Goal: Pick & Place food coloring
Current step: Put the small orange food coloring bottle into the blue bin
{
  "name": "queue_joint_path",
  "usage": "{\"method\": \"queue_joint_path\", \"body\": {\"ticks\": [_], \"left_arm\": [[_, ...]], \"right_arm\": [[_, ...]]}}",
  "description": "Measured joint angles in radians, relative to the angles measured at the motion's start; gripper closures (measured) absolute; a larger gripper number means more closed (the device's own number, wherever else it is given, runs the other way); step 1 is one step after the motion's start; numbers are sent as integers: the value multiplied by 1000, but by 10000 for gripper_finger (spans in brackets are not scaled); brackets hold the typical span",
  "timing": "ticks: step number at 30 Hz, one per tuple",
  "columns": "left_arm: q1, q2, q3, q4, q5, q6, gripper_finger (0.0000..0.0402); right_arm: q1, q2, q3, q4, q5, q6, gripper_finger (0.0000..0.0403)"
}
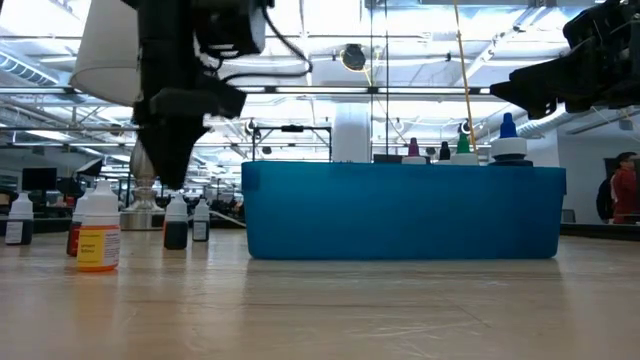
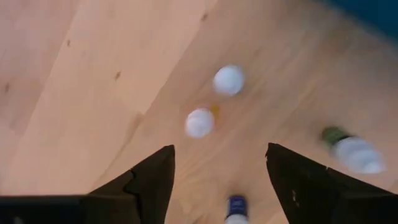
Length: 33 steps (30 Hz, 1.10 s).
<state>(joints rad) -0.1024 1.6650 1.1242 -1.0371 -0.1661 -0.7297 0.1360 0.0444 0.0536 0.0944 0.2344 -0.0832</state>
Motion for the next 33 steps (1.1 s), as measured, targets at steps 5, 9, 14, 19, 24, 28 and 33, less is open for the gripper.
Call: {"method": "queue_joint_path", "body": {"ticks": [5, 9, 14, 19, 24, 28, 33], "left_arm": [[4, 0, -52, 24, -17, -16, 144], [16, 0, -92, 92, -18, -9, 144], [34, 0, -134, 184, -17, 37, 144], [54, 0, -151, 206, -16, 55, 144], [67, 0, -170, 222, 8, 71, 144], [74, 0, -178, 228, 10, 74, 144], [75, 0, -178, 231, 9, 79, 144]], "right_arm": [[0, 0, 0, 0, 0, 0, 190], [0, 0, 0, 0, 0, 0, 191], [0, 0, 0, 0, 0, 0, 191], [0, 0, 0, 0, 0, 0, 190], [0, 0, 0, 0, 0, 0, 190], [0, 0, 0, 0, 0, 0, 190], [0, 0, 0, 0, 0, 0, 190]]}}
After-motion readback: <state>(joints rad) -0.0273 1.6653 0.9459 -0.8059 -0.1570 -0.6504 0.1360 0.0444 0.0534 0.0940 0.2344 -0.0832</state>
